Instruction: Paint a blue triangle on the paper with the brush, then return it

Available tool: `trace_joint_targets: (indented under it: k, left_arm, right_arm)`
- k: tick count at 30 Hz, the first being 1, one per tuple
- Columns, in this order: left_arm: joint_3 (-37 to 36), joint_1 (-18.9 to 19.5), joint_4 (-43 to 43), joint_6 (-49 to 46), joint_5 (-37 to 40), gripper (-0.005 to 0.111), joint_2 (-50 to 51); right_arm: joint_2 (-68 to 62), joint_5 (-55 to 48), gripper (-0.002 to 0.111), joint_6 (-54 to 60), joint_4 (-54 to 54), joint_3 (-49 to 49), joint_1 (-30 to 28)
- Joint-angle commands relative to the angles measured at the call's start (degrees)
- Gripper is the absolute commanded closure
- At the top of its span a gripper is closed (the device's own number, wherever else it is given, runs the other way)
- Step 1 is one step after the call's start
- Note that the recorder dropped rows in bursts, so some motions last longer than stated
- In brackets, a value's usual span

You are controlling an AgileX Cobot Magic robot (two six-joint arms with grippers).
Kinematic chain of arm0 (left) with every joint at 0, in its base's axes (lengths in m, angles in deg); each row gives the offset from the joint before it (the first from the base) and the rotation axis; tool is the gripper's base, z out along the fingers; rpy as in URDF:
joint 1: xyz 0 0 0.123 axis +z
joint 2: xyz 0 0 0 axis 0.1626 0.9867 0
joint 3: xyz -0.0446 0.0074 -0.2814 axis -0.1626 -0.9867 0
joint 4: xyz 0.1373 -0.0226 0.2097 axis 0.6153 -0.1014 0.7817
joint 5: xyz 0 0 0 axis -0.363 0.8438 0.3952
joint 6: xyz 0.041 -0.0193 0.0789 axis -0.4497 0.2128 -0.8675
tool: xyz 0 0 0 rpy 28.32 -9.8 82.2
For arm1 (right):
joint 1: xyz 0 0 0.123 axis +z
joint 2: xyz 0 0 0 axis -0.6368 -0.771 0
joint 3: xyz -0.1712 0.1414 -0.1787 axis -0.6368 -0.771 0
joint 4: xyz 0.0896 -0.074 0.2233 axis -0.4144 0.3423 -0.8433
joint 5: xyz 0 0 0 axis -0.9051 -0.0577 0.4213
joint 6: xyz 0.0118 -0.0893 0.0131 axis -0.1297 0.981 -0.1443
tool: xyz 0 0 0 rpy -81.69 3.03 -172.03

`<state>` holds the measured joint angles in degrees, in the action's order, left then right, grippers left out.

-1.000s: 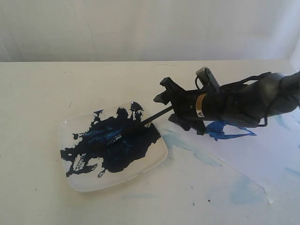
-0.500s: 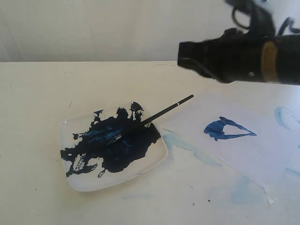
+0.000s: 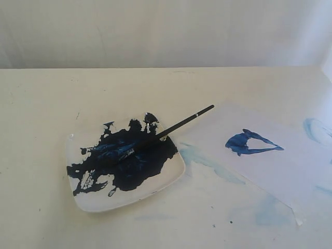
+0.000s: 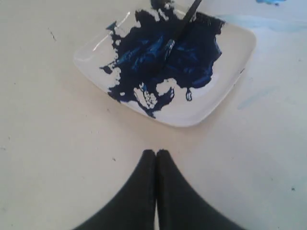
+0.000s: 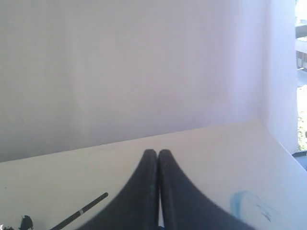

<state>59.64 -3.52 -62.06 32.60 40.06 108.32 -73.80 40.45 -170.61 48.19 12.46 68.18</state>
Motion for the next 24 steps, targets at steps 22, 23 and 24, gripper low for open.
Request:
trace_joint_targets:
  k: [22,23,24]
  left_arm:
    - [-3.6,9.2,-0.6,-1.1,-0.5,0.107,-19.7]
    - [-3.7,10.2,-0.1,-1.1,-0.5,0.107,-19.7]
    - [-3.7,11.1,0.0,-1.1,-0.5,0.107,-19.7]
  right_arm:
    - [2.7,-1.9,0.108,0.7,0.1,-1.8,-0.2]
    - [2.7,-1.9,0.108,0.7,0.1,-1.8,-0.2]
    - [2.7,-1.8,0.108,0.7,0.1,-1.8,-0.2]
